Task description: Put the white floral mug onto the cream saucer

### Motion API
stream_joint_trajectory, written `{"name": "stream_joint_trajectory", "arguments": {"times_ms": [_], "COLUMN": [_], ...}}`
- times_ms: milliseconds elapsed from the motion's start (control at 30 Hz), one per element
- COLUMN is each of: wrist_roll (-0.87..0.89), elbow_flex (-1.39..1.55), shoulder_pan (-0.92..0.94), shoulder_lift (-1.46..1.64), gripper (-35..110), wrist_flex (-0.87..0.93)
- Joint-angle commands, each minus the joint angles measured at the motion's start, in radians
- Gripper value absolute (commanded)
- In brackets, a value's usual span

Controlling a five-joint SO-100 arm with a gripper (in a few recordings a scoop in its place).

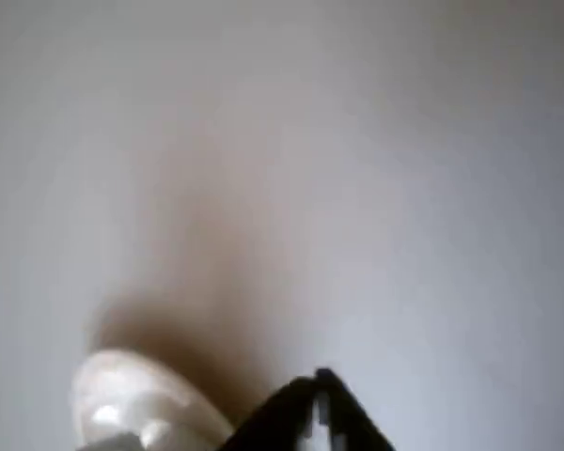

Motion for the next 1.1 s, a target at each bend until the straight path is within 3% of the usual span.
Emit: {"name": "stream_joint_trajectory", "arguments": {"times_ms": [0,1067], "wrist_roll": [0.020,0.015], "elbow_flex": [0.166,0.176], "shoulder_pan": [0.020,0.014], "shoulder_lift": [0.290,0.288], "gripper": [-2,-2], "wrist_flex": [0.046,0.061]}}
